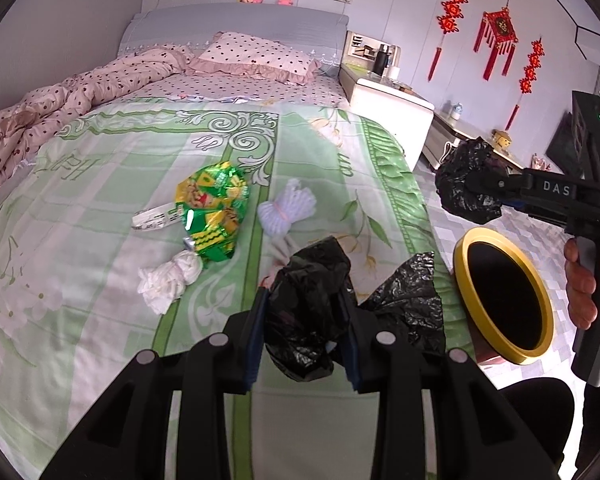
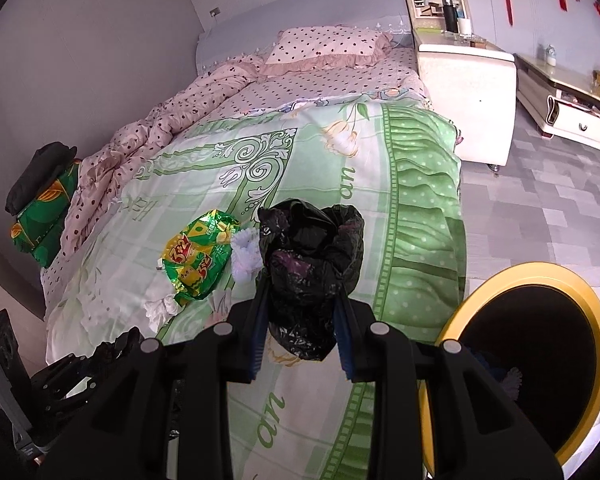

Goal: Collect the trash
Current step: 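Carry both black bags in the tools over the yellow-rimmed bin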

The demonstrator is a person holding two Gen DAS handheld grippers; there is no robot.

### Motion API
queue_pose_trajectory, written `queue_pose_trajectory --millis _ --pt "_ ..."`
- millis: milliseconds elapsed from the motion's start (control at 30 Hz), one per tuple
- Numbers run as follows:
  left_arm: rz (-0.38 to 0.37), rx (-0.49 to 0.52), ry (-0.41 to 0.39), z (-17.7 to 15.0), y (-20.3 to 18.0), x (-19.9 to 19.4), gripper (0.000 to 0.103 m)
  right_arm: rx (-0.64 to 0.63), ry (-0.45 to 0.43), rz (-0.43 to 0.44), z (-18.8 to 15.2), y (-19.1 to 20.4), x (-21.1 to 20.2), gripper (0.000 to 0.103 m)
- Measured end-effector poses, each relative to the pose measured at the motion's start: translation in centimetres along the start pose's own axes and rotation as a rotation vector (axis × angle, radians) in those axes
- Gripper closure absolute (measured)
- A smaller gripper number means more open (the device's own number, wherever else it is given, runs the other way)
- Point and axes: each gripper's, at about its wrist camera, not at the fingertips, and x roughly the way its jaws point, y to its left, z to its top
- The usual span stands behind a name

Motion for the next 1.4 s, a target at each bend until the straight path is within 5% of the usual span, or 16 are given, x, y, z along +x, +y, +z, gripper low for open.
queue_pose_trajectory --millis 1400 --pt "-0.208 0.271 0.060 3.9 -21.1 6.1 0.072 0.228 -0.086 -0.189 -2.6 -18.6 -10.7 0.075"
